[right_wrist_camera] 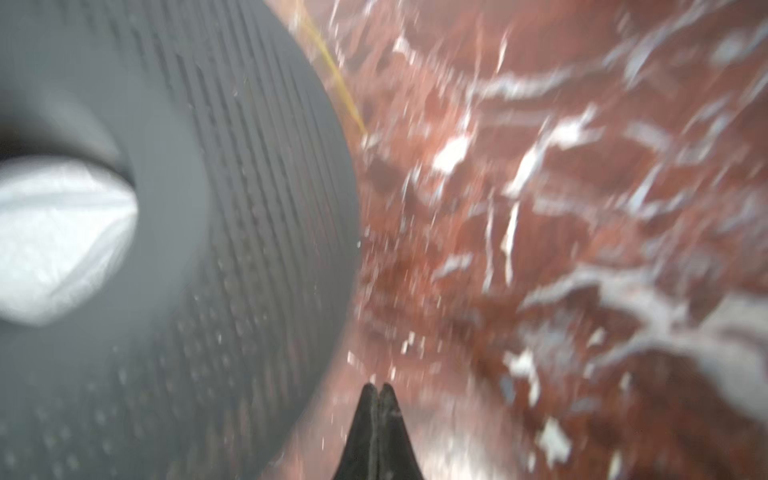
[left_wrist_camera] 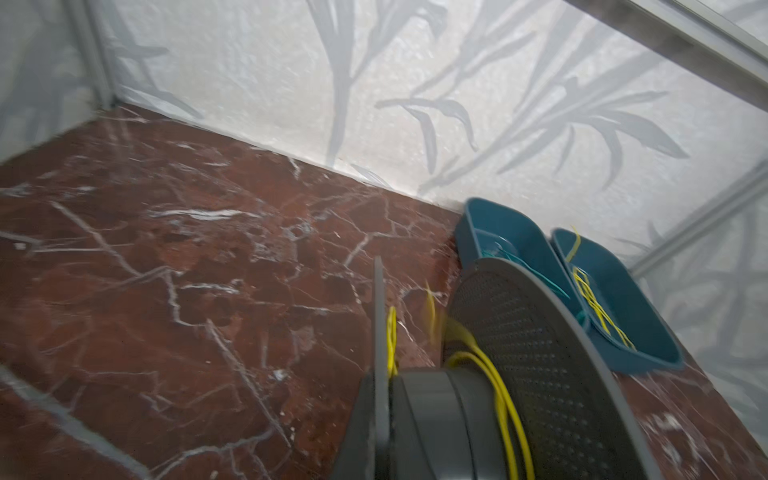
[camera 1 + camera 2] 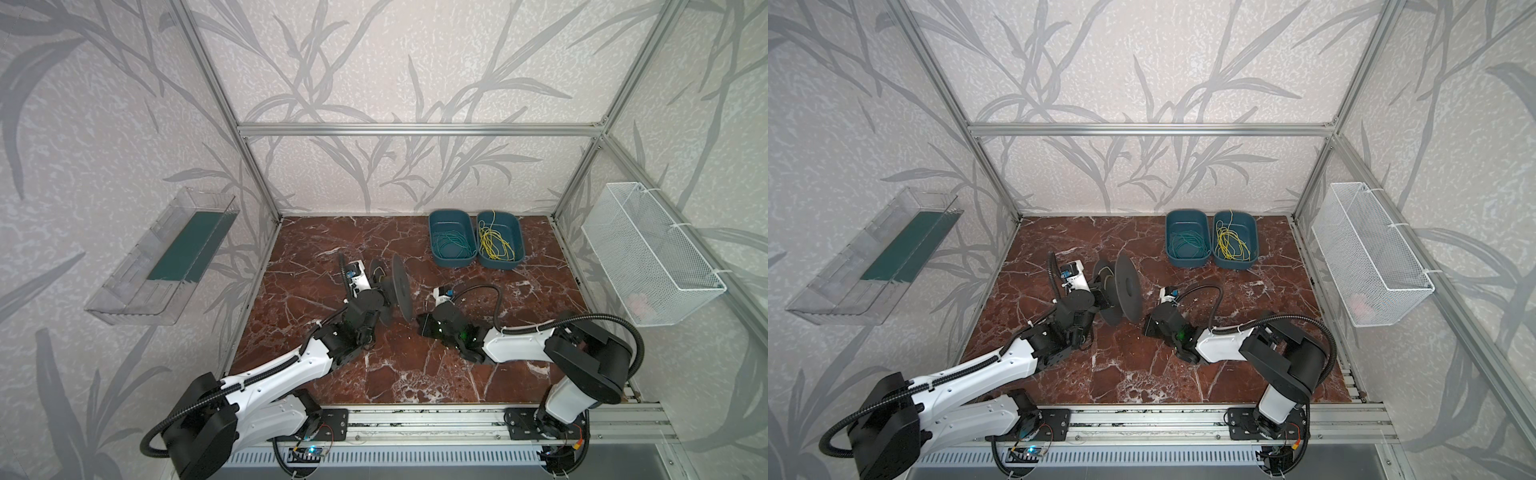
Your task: Wrap the cables
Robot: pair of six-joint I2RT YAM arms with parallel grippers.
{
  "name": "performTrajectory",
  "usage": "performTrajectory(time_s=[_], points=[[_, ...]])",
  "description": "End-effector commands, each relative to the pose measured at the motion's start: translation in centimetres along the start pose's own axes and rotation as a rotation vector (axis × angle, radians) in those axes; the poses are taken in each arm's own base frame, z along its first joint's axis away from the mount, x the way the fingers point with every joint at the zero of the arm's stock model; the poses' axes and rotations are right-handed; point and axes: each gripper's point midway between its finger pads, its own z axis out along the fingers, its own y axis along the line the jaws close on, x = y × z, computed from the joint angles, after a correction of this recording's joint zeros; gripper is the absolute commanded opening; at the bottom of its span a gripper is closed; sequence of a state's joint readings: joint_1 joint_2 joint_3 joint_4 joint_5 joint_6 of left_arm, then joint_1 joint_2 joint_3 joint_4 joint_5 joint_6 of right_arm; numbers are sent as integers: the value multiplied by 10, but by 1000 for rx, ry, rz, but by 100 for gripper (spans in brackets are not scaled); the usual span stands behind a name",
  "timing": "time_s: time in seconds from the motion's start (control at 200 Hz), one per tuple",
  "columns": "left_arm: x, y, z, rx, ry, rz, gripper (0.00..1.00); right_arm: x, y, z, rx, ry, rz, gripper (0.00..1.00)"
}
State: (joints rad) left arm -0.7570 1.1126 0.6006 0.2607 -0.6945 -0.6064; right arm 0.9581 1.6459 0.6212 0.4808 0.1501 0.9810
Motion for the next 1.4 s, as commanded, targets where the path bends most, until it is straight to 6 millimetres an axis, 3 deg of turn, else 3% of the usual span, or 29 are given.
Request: performTrajectory(time_s=[0.0,0.285,0.535,0.75,0.905,0.975,1.084,1.239,1.394], points=[[-77,6,-10,-123,-264,-228,0,18,-11,-9,70,25,-49,0],[-64,-4,-1,-92,-245,-204,0,17,-9,-9,67,19,-65,0],[-53,-38,4,172,-159,-215,0,-8,-40,-35,125,-17,-45,0],[-41,-67,-2,473,-26,-230,0,-58,-65,-85,194,-84,-89,20],[-28,-76,-13,614,49,-245,0,-94,-74,-118,178,-120,-106,35],[-17,-89,-21,727,126,-226,0,-105,-72,-128,148,-120,-121,40],[1,-101,-29,851,214,-281,0,-116,-64,-134,100,-106,-146,47],[27,-105,-25,969,334,-383,0,-121,-50,-132,47,-69,-189,53],[50,-109,-17,1029,422,-409,0,-117,-55,-126,47,-35,-184,56]])
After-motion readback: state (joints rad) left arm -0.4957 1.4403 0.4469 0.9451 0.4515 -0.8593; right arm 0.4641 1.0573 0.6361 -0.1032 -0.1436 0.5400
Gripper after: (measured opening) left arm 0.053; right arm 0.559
